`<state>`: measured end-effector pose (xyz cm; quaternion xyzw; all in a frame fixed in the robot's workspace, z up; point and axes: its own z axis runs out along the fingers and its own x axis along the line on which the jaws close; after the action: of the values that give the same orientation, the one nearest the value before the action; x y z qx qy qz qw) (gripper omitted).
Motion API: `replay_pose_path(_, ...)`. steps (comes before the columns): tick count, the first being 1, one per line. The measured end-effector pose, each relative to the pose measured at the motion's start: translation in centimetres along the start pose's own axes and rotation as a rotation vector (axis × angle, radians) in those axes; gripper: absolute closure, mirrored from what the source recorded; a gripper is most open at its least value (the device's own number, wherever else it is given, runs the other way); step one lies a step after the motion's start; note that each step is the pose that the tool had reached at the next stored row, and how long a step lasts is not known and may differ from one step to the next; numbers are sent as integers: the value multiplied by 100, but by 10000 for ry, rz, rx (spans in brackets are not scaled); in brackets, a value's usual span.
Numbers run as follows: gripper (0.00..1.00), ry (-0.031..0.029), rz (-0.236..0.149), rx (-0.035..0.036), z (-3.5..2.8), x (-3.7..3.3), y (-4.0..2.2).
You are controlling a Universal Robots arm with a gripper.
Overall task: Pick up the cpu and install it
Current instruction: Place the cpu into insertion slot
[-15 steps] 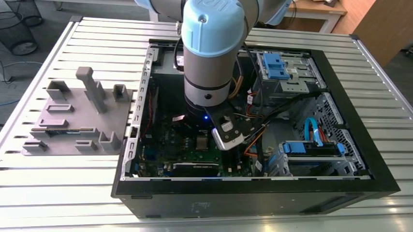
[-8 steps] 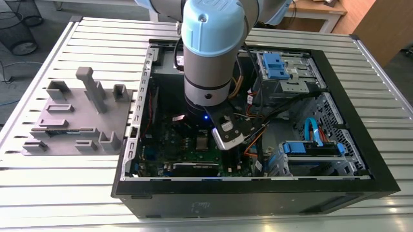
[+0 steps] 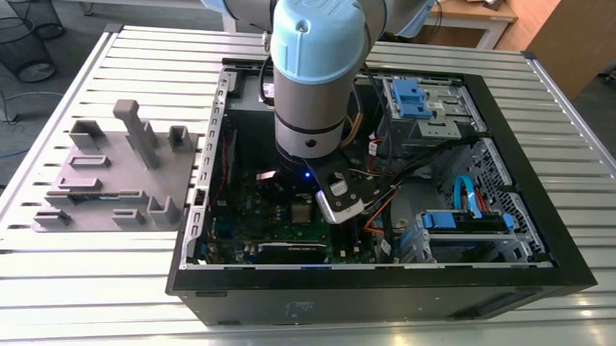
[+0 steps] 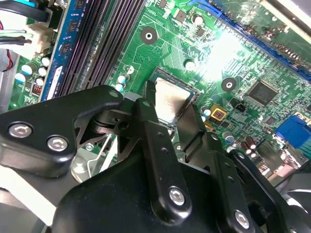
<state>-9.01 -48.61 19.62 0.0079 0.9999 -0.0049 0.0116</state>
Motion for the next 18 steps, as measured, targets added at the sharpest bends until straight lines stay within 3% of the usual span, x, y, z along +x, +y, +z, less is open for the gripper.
replay_pose_path(18,55,0,0,8,45,2,-4)
